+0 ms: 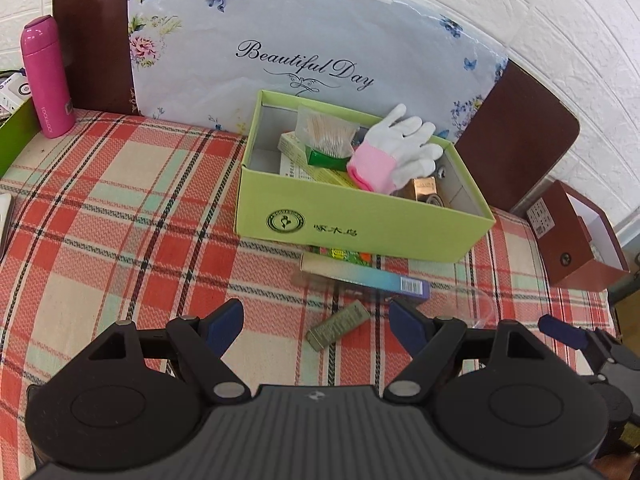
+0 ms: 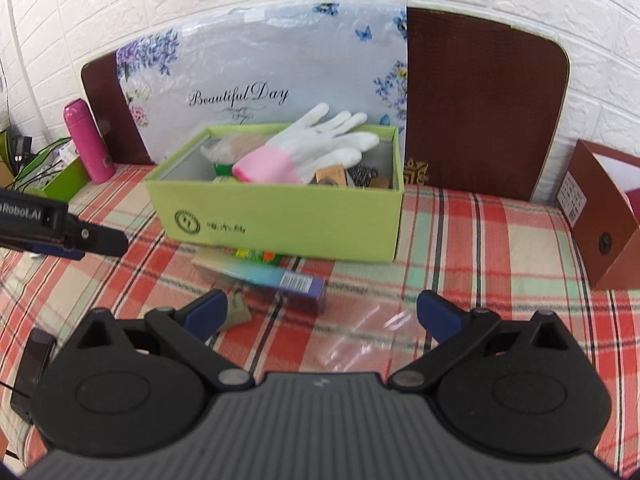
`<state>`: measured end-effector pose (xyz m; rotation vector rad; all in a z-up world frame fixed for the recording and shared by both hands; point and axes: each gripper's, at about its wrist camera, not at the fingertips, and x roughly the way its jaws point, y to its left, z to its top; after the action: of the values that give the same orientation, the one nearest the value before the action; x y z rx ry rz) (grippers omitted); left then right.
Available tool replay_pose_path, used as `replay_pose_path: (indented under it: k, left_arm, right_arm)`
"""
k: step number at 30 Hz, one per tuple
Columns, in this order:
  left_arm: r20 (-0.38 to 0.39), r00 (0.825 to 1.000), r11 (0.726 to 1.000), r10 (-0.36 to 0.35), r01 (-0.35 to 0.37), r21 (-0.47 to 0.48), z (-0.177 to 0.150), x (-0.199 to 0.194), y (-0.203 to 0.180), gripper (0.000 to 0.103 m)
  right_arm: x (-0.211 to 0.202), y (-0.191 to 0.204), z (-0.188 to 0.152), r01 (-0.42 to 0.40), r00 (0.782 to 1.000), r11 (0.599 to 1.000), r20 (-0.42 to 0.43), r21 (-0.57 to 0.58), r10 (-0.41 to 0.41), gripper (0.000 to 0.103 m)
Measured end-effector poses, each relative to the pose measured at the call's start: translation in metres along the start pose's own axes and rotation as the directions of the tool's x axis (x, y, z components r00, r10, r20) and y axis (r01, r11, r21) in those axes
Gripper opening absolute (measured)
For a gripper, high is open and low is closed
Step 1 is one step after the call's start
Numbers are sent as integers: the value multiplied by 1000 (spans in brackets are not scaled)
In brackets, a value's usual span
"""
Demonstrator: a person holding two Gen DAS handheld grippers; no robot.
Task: Organize objects
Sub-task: 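Grasp the olive-green small box with the left tool while the right grasps the clear cup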
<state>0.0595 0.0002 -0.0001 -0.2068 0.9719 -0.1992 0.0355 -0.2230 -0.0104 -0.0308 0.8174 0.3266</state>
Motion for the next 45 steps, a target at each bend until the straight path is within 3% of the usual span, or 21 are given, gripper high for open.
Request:
replay_pose_path:
  k: [6, 12, 17, 21, 25, 34, 36, 38, 45]
  left_arm:
    - [-14, 1000, 1000, -10, 10, 22, -12, 1, 0, 83]
    - [-21, 998, 992, -58, 60, 111, -28, 16, -7, 83]
    - [-45, 994, 977, -95, 102, 186, -36, 37, -17, 83]
    - [-64, 994, 963, -86, 99, 250, -39, 58, -24, 83]
    - [-85, 992, 958, -95, 115, 261, -37, 80, -25, 81]
    - [-126, 987, 963, -96, 125, 240, -25, 116, -23, 63]
    - [-150, 984, 966, -97, 130, 225, -24, 122, -21, 40]
    - [-176, 981, 974, -87, 121, 194, -25, 127, -16, 25]
    - [-181, 980, 983, -86, 113, 144, -38, 118, -10, 23]
  right_arm:
    - [-4, 5, -24, 4, 999, 1000, -44, 11, -4, 103]
    - [1, 4, -38, 21, 996, 1000, -88, 17, -20, 103]
    - [5, 0, -46, 39, 993, 999, -116, 15, -37, 103]
    - [8, -4, -51, 55, 989, 998, -138, 22, -51, 103]
    - [9, -8, -53, 71, 986, 997, -151, 27, -66, 103]
    - [9, -15, -55, 104, 980, 994, -175, 21, -99, 103]
    - [12, -15, -54, 101, 978, 995, -184, 23, -95, 103]
    - [15, -16, -52, 88, 978, 995, -192, 42, -78, 103]
    - [46, -32, -31, 111, 973, 969, -221, 222, -61, 103]
